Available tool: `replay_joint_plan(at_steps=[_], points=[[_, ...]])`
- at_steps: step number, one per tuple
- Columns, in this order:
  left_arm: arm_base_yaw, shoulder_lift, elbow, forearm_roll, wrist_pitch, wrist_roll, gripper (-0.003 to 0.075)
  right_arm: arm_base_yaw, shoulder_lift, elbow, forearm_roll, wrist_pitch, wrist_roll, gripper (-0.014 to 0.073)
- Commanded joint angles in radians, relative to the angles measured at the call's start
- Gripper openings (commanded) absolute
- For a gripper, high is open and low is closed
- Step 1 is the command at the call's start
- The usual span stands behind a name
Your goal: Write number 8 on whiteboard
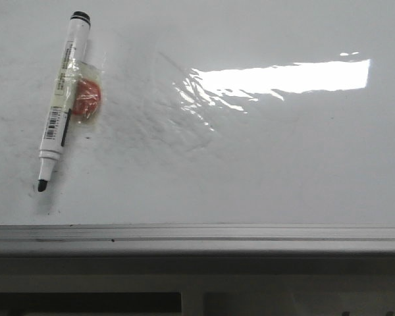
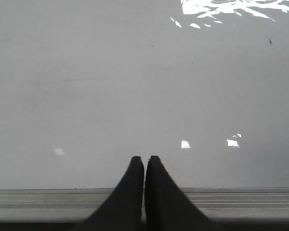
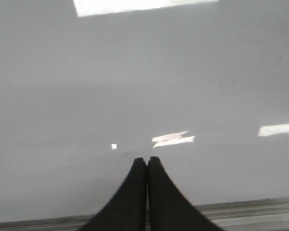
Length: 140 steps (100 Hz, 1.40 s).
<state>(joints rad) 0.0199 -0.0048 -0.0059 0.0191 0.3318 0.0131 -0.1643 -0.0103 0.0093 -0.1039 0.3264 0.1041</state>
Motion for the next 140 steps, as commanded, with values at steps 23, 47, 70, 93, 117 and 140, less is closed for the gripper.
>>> replay_joint_plan(at_steps=[23, 47, 70, 93, 117, 140], points=[[0.004, -0.028, 0.039, 0.002, -0.055, -0.013, -0.002, -0.006, -0.02, 0.014, -0.001, -0.02, 0.001, -0.0064], [0.004, -0.028, 0.039, 0.002, -0.055, -0.013, -0.002, -0.006, -0.02, 0.014, -0.001, -0.02, 0.001, -0.0064], [0.004, -0.028, 0.039, 0.002, -0.055, -0.013, -0.002, -0.006, -0.02, 0.014, -0.001, -0.02, 0.001, -0.0064], [0.004, -0.028, 0.039, 0.002, -0.055, -0.013, -0.002, -0.006, -0.02, 0.014, -0.001, -0.02, 0.001, -0.0064], [0.004, -0.028, 0.039, 0.002, -0.055, -0.013, -0.002, -0.006, -0.02, 0.014, -0.001, -0.02, 0.001, -0.0064], [0.004, -0.028, 0.039, 0.006, -0.145, -0.013, -0.002, -0.006, -0.02, 0.014, -0.003, -0.182, 0.001, -0.0064]])
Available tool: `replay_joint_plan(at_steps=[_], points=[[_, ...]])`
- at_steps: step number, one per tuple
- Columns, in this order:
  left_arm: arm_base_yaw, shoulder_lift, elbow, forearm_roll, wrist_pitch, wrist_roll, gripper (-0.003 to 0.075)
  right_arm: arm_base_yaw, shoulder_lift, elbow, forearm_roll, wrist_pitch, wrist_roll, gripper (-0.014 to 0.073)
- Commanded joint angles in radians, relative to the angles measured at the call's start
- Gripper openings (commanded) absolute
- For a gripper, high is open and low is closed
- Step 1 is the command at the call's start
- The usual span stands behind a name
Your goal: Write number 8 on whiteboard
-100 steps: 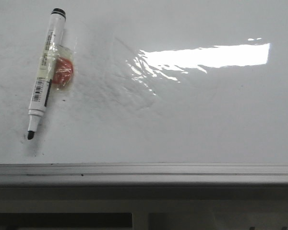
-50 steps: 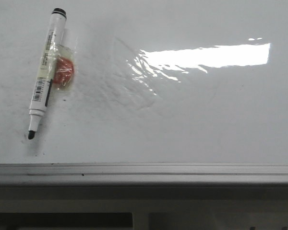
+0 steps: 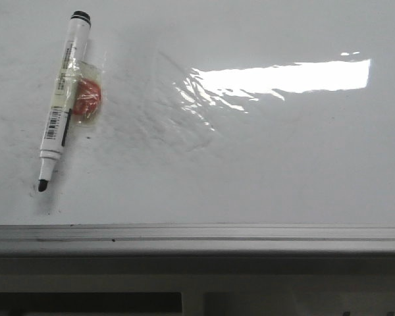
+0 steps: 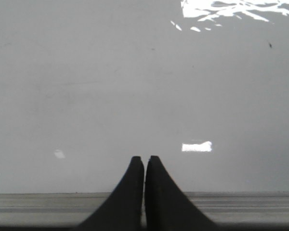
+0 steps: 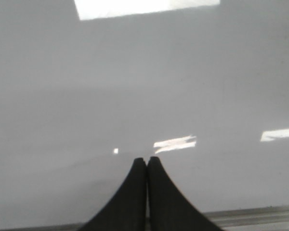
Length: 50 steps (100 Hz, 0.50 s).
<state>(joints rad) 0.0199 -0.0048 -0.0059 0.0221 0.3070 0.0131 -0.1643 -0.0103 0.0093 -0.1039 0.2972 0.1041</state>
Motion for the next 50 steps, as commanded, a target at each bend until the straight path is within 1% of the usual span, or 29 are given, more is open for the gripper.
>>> replay_joint_plan(at_steps=[1, 12, 16, 22, 35, 43, 50], points=[[0.004, -0.028, 0.039, 0.003, -0.123, -0.013, -0.002, -0.006, -0.02, 0.014, -0.003, -0.161, 0.001, -0.0064], [0.004, -0.028, 0.039, 0.003, -0.143, -0.013, -0.002, -0.006, -0.02, 0.014, -0.001, -0.259, 0.001, -0.0064], [0.004, -0.028, 0.039, 0.003, -0.148, -0.013, -0.002, -0.007, -0.02, 0.014, -0.025, -0.286, -0.005, -0.0064], [0.004, -0.028, 0.039, 0.005, -0.188, -0.013, -0.002, -0.007, -0.02, 0.014, -0.073, -0.303, -0.007, -0.0064], [0.004, -0.028, 0.039, 0.002, -0.285, -0.013, -0.002, -0.007, -0.02, 0.014, -0.068, -0.341, -0.007, -0.0064], [0.004, -0.028, 0.039, -0.022, -0.315, -0.013, -0.002, -0.007, -0.02, 0.014, -0.064, -0.39, 0.001, -0.0064], [0.004, -0.028, 0.039, -0.075, -0.352, -0.013, -0.002, -0.007, -0.02, 0.005, -0.062, -0.412, 0.003, -0.0064]])
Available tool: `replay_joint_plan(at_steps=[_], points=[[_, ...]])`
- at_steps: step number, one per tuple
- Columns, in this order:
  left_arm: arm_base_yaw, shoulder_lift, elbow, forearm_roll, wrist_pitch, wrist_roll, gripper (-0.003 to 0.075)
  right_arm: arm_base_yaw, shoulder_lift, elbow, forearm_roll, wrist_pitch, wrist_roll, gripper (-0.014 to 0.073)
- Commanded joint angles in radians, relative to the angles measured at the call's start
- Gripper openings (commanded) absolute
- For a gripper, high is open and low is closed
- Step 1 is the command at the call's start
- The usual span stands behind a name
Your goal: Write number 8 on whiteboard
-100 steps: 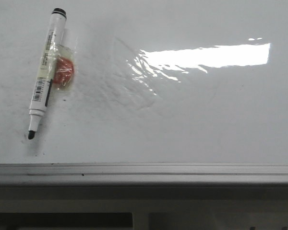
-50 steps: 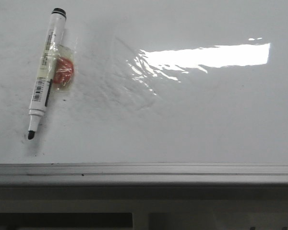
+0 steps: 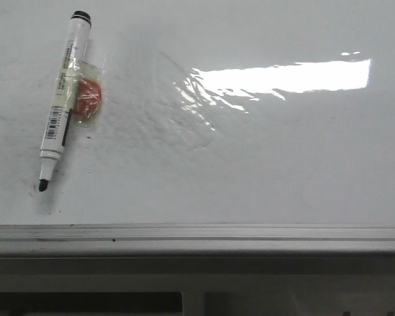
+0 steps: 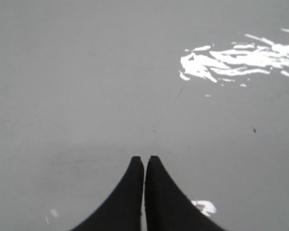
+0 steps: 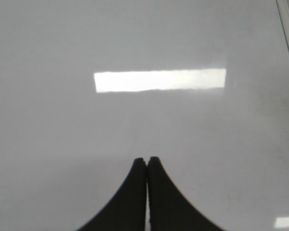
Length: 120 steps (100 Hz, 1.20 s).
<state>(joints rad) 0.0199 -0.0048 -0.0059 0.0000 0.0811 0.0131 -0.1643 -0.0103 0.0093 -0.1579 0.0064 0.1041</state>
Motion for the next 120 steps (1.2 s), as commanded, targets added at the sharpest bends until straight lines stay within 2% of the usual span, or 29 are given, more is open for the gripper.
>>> replay_joint_plan(at_steps=[1, 17, 39, 47, 70, 96, 103, 110, 120], points=[[0.004, -0.028, 0.039, -0.058, -0.129, -0.013, -0.002, -0.007, -0.02, 0.004, -0.008, -0.121, 0.003, -0.0064], [0.002, -0.026, 0.001, -0.079, -0.116, -0.013, -0.0021, 0.015, -0.018, -0.064, -0.005, 0.003, 0.043, -0.0064], [0.002, 0.044, -0.154, -0.146, 0.104, -0.013, -0.002, 0.123, 0.062, -0.147, -0.005, 0.103, 0.043, -0.0064], [0.002, 0.075, -0.187, -0.207, 0.098, -0.005, -0.002, 0.163, 0.096, -0.183, -0.005, 0.143, 0.043, -0.0064], [0.002, 0.11, -0.238, -0.209, 0.083, -0.005, -0.002, 0.248, 0.123, -0.218, -0.005, 0.175, 0.043, -0.0064], [-0.002, 0.11, -0.24, -0.224, 0.023, 0.0, -0.0015, 0.259, 0.123, -0.218, 0.023, 0.204, 0.043, -0.0064], [-0.019, 0.11, -0.24, -0.224, 0.027, 0.043, 0.0019, 0.259, 0.123, -0.218, 0.026, 0.214, 0.043, -0.0064], [-0.052, 0.11, -0.24, -0.227, 0.029, 0.077, 0.0088, 0.259, 0.123, -0.218, 0.026, 0.214, 0.043, -0.0064], [-0.122, 0.11, -0.24, -0.227, 0.031, 0.101, 0.0241, 0.259, 0.123, -0.218, 0.026, 0.217, 0.043, -0.0064]])
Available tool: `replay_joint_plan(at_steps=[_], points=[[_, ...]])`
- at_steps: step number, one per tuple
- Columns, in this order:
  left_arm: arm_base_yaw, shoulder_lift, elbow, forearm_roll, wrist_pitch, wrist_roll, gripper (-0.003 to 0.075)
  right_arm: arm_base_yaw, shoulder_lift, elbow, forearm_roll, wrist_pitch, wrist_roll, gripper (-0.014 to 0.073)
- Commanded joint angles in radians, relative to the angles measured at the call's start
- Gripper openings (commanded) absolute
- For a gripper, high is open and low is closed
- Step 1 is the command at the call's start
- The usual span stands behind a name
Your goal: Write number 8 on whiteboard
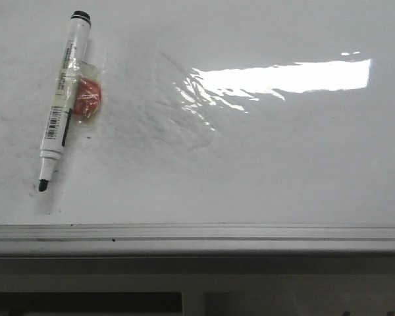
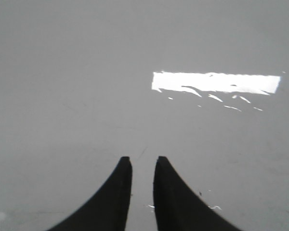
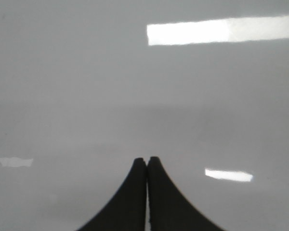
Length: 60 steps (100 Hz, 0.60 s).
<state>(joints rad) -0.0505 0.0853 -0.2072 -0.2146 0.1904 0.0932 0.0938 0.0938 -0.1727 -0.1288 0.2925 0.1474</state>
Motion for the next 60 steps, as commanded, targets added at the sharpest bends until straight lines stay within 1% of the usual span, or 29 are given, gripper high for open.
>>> replay_joint_plan(at_steps=[1, 7, 14, 30, 44, 49, 60], points=[[-0.063, 0.02, -0.038, -0.012, -0.079, 0.021, 0.0251, 0.001, 0.019, -0.036, -0.003, -0.069, 0.0, -0.0064], [-0.111, 0.02, -0.038, -0.014, -0.079, 0.021, 0.0333, 0.001, 0.019, -0.036, -0.003, -0.064, 0.0, -0.0064], [-0.173, 0.02, -0.038, -0.024, -0.079, 0.021, 0.037, 0.001, 0.019, -0.036, -0.003, -0.06, 0.0, -0.0064], [-0.309, 0.042, -0.038, -0.022, -0.079, 0.06, 0.0368, 0.001, 0.019, -0.036, -0.003, -0.049, 0.0, -0.0064], [-0.42, 0.148, -0.038, -0.022, -0.104, 0.068, 0.0368, 0.001, 0.021, -0.036, -0.003, -0.048, 0.0, -0.0064], [-0.454, 0.201, -0.038, -0.022, -0.131, 0.068, 0.0368, 0.001, 0.021, -0.036, -0.003, -0.051, 0.0, -0.0064], [-0.524, 0.326, -0.041, -0.03, -0.241, 0.068, 0.0368, 0.001, 0.021, -0.036, -0.003, -0.053, 0.0, -0.0064]])
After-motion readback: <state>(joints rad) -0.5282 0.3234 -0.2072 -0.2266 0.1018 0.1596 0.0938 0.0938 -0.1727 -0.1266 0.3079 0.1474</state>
